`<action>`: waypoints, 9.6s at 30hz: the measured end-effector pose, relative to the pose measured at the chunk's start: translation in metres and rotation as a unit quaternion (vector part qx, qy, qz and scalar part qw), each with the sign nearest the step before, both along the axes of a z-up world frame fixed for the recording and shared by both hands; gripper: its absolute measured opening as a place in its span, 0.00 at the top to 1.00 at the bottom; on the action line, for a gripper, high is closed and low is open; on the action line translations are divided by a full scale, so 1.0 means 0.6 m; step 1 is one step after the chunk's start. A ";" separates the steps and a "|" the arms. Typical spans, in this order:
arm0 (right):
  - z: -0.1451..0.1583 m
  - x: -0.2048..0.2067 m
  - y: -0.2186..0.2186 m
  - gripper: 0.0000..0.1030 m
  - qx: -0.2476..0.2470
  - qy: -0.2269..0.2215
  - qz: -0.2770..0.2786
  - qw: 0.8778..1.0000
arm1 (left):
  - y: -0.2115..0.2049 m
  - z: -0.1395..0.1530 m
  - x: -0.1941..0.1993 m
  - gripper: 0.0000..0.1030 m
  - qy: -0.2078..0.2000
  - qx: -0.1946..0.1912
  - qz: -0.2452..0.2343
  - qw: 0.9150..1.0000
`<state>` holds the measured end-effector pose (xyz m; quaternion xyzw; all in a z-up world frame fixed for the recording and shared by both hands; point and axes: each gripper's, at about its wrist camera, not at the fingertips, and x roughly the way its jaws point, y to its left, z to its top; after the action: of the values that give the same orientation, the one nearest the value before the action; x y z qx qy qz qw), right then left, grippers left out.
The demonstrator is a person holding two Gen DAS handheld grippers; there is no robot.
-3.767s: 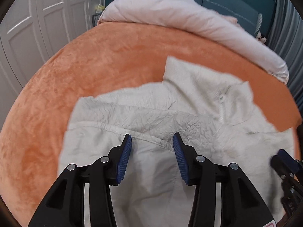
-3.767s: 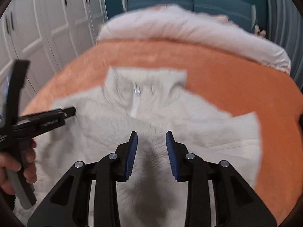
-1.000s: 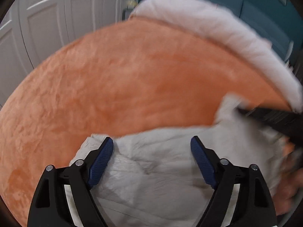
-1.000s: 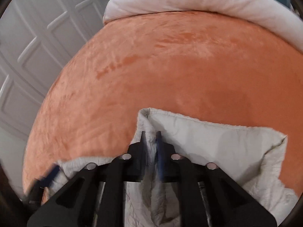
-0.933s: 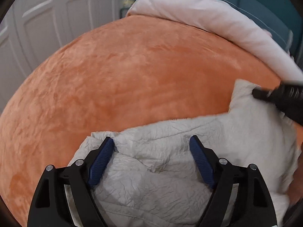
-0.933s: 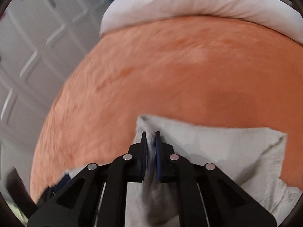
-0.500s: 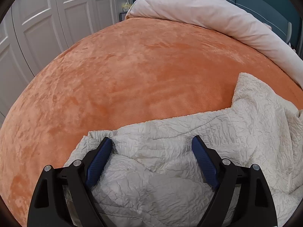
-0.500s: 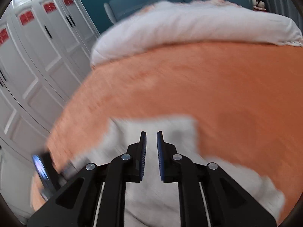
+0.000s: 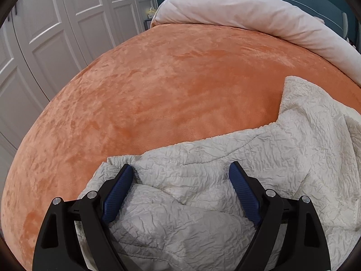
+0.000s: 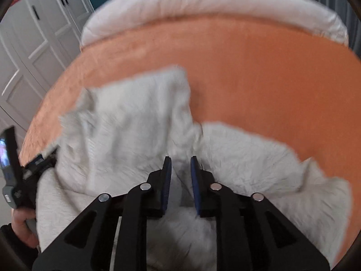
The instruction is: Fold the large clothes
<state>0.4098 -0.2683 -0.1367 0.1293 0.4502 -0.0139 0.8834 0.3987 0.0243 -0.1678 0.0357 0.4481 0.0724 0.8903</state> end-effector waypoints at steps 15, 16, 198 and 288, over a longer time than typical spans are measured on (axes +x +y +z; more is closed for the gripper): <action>0.072 -0.137 0.020 0.74 0.006 -0.077 -0.002 0.997 | -0.005 -0.003 -0.002 0.17 -0.005 0.005 0.001 1.000; 0.076 -0.159 0.027 0.74 0.011 -0.075 0.009 0.997 | -0.005 -0.003 -0.002 0.17 -0.004 0.005 0.001 1.000; 0.126 -0.212 0.201 0.71 -0.037 -0.059 0.075 0.995 | 0.096 0.182 -0.233 0.11 -0.063 -0.131 -0.027 0.989; -0.010 -0.301 0.191 0.62 0.035 -0.017 0.065 0.997 | -0.122 0.349 -0.543 0.92 -0.065 -0.203 -0.305 0.928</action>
<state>0.2289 -0.1538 -0.1428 0.1307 0.4428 0.0617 0.8849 0.0729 -0.0487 0.0414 -0.0151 0.3618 -0.2930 0.8849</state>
